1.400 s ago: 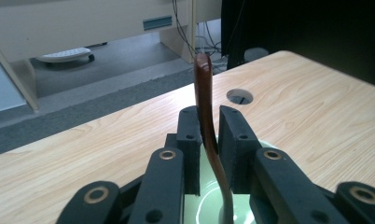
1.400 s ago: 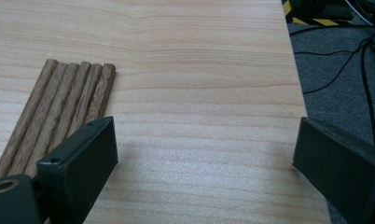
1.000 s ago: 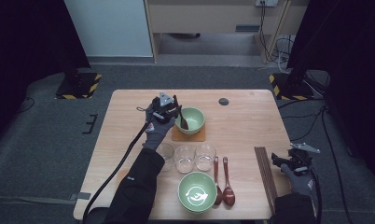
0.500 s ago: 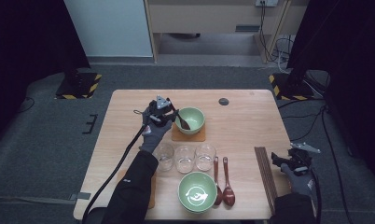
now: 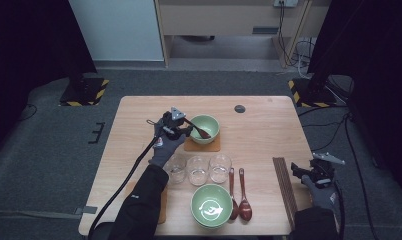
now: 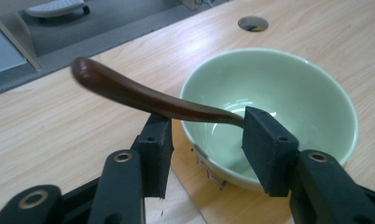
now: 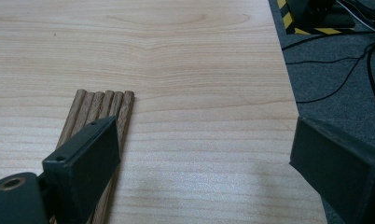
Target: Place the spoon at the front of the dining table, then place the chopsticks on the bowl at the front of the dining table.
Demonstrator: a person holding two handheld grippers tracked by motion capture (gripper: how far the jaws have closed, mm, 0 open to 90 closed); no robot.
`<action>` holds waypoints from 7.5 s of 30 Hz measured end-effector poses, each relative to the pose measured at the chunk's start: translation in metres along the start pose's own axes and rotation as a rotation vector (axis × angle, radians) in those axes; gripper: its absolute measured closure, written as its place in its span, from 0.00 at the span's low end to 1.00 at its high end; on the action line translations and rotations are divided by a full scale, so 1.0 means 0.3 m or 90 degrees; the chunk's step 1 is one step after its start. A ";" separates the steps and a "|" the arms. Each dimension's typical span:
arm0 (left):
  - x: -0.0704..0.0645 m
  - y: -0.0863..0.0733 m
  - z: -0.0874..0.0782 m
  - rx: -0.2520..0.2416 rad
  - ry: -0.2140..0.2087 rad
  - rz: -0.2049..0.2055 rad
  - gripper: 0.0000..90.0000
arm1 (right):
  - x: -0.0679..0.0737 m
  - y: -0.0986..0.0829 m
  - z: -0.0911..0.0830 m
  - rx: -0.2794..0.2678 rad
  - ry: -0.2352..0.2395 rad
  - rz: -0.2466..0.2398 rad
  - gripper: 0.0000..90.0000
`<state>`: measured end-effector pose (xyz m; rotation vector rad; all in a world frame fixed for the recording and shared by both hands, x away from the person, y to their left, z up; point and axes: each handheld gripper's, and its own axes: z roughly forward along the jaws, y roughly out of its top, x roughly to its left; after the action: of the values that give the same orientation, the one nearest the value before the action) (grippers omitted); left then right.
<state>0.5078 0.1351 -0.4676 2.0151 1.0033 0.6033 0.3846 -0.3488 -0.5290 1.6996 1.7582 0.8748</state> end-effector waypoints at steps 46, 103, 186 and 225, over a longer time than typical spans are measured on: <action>0.125 -0.285 -0.290 -0.049 0.001 -0.088 0.36 | 0.034 0.014 -0.031 -0.018 0.008 -0.018 0.10; 0.204 -0.518 -0.292 0.111 0.120 -0.140 0.02 | 0.235 0.028 -0.097 0.027 0.153 -0.131 0.09; 0.204 -0.518 -0.292 0.111 0.119 -0.139 0.02 | 0.306 -0.028 -0.017 0.134 0.223 -0.158 0.19; 0.203 -0.518 -0.292 0.112 0.120 -0.139 0.02 | 0.359 -0.096 -0.075 0.093 0.137 -0.187 0.92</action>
<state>0.4137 0.2817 -0.5399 1.9903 1.4120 0.6120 0.3423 -0.2432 -0.5301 1.4237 2.1959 0.8374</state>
